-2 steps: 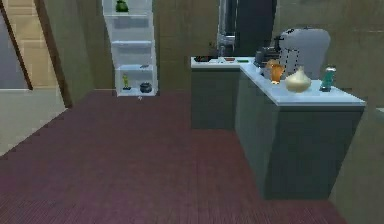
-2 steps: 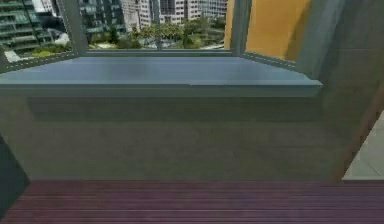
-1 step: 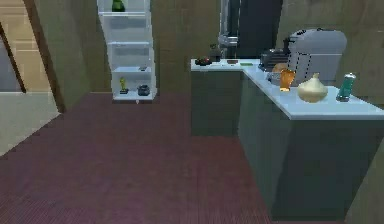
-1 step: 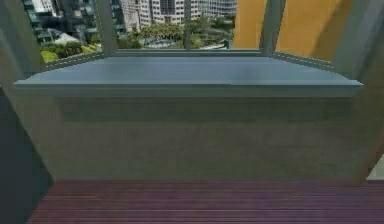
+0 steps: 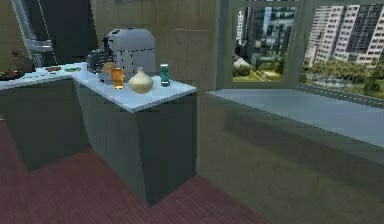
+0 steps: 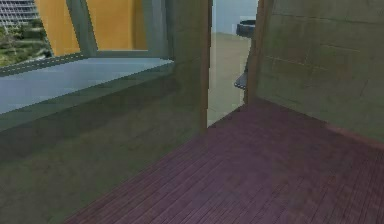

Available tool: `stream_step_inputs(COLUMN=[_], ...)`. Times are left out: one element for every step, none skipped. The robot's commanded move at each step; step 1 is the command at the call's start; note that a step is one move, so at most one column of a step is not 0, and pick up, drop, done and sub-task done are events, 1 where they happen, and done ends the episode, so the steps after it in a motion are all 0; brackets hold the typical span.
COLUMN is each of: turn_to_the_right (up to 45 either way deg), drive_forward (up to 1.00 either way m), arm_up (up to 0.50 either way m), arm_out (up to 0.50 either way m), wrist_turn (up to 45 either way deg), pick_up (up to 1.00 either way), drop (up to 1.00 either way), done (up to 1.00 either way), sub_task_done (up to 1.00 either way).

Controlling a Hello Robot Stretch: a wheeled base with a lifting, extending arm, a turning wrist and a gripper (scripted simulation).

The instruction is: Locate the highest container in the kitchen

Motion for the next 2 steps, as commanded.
stream_step_inputs(turn_to_the_right=[0.0, -15.0], drive_forward=[0.25, 0.00], arm_up=[0.00, 0.00], arm_out=[0.00, 0.00], wrist_turn=[0.0, 0.0], pick_up=[0.00, 0.00], drop=[0.00, 0.00], done=[0.00, 0.00], sub_task_done=[0.00, 0.00])
